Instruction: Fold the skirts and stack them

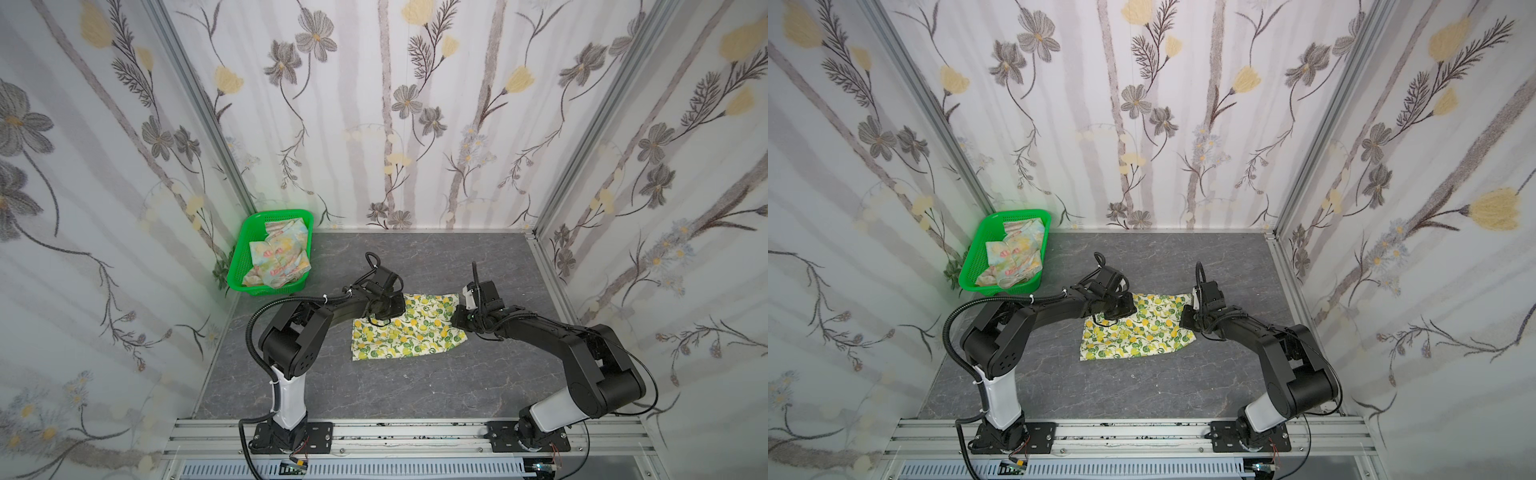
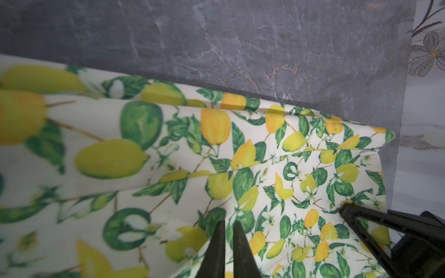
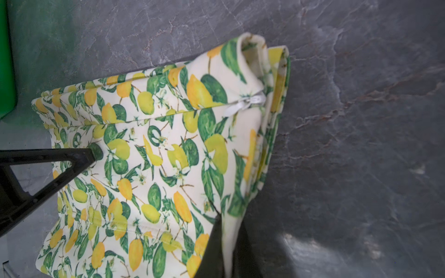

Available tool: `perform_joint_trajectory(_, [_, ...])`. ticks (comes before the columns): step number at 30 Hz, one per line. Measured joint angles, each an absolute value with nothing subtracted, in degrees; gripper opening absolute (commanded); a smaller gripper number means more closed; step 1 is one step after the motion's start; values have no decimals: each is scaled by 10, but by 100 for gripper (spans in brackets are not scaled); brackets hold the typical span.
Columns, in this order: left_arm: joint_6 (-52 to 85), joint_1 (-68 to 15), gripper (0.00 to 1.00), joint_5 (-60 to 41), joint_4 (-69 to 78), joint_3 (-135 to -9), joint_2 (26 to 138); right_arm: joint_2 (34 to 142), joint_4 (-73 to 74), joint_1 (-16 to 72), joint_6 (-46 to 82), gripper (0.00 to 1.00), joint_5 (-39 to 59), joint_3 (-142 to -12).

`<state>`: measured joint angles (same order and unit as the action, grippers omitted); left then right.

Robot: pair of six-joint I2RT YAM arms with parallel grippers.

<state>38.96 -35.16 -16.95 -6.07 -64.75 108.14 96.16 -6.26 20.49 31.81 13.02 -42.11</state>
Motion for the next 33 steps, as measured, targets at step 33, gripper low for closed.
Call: perform_joint_trajectory(33, [476, -456, 7, -174, 80, -567, 1094, 896, -340, 298, 246, 0, -62, -613])
